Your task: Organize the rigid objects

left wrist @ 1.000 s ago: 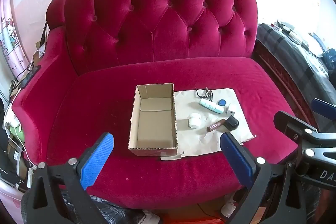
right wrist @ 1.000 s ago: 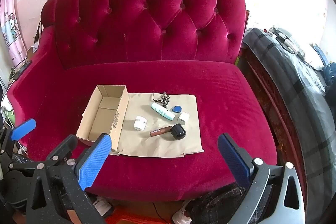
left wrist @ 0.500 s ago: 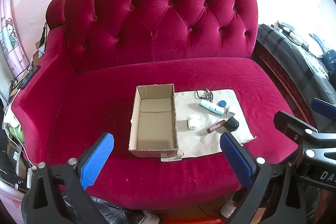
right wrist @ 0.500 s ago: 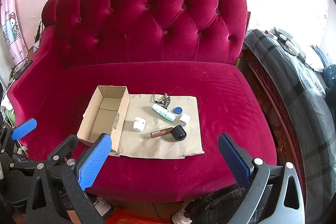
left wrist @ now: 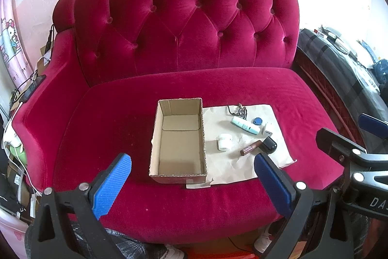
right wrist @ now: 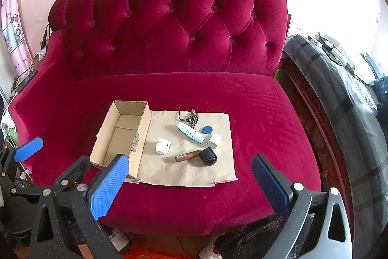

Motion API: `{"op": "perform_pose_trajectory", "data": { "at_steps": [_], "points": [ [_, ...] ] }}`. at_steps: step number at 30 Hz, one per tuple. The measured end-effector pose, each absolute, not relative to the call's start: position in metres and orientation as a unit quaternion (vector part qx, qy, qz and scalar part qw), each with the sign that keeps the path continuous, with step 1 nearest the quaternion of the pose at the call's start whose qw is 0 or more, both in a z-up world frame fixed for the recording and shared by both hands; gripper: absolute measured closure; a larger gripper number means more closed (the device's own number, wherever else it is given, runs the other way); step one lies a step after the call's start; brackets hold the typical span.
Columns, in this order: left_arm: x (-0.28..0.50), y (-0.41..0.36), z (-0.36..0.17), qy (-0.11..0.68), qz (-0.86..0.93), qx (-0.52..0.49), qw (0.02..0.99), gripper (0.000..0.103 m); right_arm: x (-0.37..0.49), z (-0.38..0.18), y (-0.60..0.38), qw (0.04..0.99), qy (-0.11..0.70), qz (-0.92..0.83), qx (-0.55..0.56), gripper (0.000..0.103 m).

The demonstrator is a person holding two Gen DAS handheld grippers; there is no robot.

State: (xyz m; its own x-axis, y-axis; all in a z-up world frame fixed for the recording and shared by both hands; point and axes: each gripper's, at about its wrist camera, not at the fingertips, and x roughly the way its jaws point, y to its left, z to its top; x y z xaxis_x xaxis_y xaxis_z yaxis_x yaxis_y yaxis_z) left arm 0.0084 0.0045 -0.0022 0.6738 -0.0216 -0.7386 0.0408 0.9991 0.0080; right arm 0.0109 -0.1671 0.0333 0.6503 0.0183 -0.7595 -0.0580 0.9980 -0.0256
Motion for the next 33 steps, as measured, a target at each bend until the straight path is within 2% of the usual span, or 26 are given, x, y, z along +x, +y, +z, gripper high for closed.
{"op": "perform_pose_trajectory", "data": {
  "at_steps": [33],
  "points": [
    [0.032,0.010,-0.005,0.413,-0.015,0.004,0.910,0.000,0.033,0.031,-0.169,0.906,0.423,0.026,-0.015,0.000]
  ]
}}
